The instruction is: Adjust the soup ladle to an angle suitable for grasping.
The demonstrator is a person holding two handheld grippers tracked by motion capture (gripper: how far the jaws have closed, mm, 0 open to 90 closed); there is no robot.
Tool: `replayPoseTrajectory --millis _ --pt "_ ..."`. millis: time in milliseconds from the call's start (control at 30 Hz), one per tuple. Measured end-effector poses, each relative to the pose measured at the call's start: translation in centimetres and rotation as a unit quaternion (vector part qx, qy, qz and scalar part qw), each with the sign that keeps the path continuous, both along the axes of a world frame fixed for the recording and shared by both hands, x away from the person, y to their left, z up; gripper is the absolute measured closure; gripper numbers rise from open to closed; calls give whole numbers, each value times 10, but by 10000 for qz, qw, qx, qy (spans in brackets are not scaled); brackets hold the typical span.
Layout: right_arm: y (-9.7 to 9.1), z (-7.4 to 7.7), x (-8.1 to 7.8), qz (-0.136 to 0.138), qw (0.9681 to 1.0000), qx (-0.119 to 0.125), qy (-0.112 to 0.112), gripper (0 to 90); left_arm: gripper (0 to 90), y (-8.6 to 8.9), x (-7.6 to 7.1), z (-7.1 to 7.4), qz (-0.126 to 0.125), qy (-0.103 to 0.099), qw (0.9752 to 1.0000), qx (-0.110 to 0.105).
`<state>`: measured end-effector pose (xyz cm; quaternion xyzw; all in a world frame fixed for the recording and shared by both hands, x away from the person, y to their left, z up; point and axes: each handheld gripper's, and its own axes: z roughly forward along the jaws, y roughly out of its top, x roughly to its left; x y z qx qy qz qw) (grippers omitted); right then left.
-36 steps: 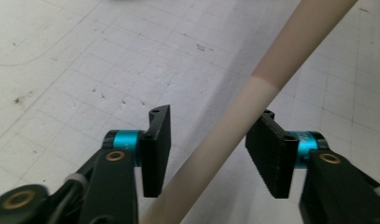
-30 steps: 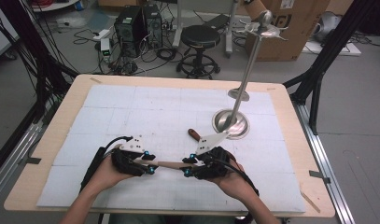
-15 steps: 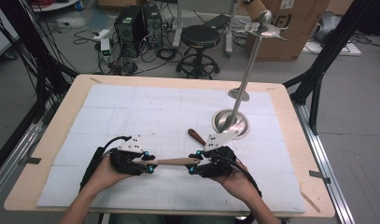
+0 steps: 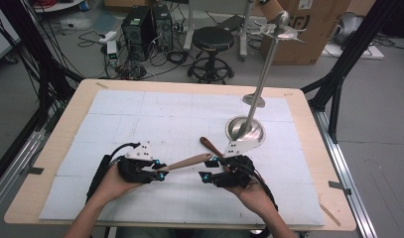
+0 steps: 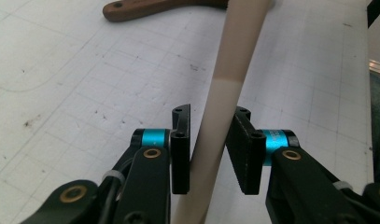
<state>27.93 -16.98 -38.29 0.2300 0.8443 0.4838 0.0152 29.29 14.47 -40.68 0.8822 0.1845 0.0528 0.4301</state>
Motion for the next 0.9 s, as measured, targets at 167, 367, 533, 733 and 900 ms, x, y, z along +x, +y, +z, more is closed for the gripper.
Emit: replayPoseTrajectory --millis 167,367,533,733,900 --pt "1 1 2 -104 9999 117 -38 531 755 -4 1 4 -32 15 10000 -55" --pt "5 5 5 -205 9992 347 -40 541 775 -7 0 9 -58 56 9999 -132" --pt "9 8 7 -282 9987 422 -59 553 776 -12 1 14 -138 43 9997 -181" --pt "13 11 7 -328 9978 577 -66 557 777 -18 0 18 -233 -4 9995 -200" --pt "16 15 7 -357 9972 644 -105 574 776 -24 0 21 -310 -17 9993 -206"
